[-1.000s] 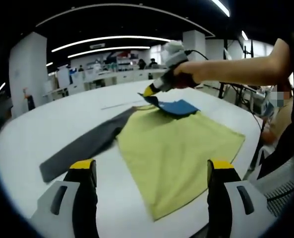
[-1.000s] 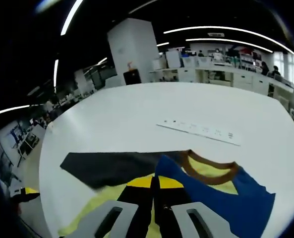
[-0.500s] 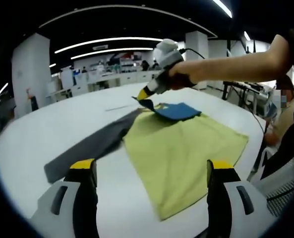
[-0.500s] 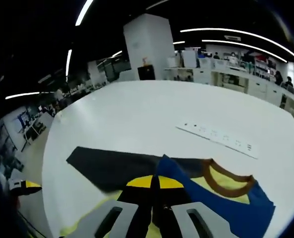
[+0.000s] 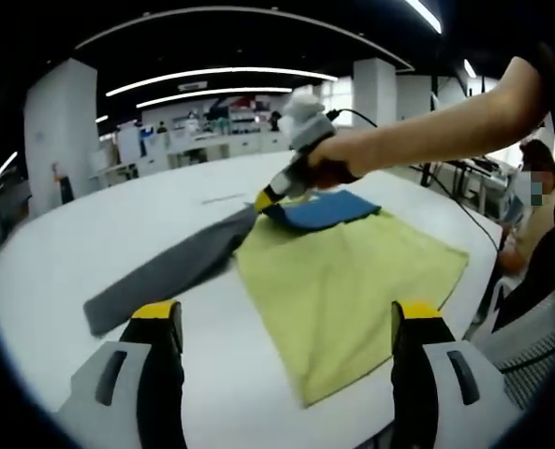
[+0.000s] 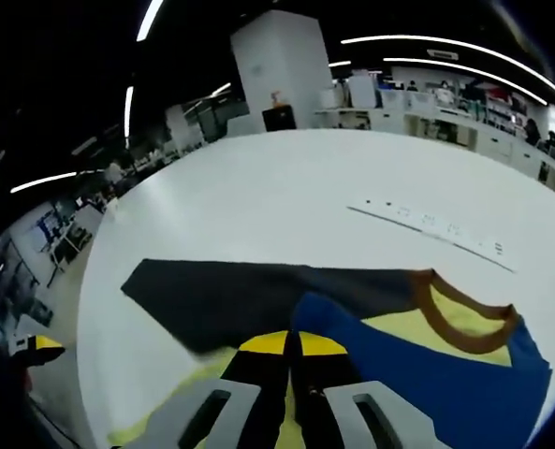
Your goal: Fold the garment on the visible template until the final outline fits inside the template.
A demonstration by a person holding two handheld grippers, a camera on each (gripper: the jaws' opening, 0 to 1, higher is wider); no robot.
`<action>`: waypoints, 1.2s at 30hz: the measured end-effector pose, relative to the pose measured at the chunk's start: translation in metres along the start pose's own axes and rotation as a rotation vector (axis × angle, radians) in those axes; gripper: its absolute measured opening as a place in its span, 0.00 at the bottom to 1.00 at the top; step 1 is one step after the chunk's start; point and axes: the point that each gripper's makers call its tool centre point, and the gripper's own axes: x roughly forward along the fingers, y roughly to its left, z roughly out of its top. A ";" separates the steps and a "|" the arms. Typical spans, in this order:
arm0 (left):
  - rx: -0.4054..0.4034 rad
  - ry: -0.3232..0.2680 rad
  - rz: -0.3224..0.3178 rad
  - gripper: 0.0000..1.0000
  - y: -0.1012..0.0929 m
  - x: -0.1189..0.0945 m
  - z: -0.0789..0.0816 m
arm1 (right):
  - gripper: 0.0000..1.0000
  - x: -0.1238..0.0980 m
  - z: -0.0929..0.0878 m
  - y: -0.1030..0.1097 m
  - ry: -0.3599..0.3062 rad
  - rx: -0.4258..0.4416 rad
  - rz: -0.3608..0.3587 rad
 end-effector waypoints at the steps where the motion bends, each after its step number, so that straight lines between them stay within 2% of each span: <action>1: -0.001 0.000 0.001 0.89 -0.001 0.000 0.001 | 0.00 0.002 -0.001 0.000 0.000 0.008 0.005; 10: 0.005 0.002 -0.002 0.90 -0.001 0.003 0.004 | 0.00 0.002 -0.002 0.006 -0.002 0.021 0.046; 19: 0.017 -0.010 0.001 0.92 0.003 0.004 0.012 | 0.30 -0.021 0.010 0.005 -0.074 0.040 0.071; 28: 0.015 -0.020 0.004 0.95 0.012 0.006 0.016 | 0.66 -0.043 0.013 -0.001 -0.115 -0.035 0.086; 36: 0.000 -0.024 0.009 0.97 0.032 0.008 0.007 | 0.88 -0.062 0.015 0.003 -0.158 -0.054 0.123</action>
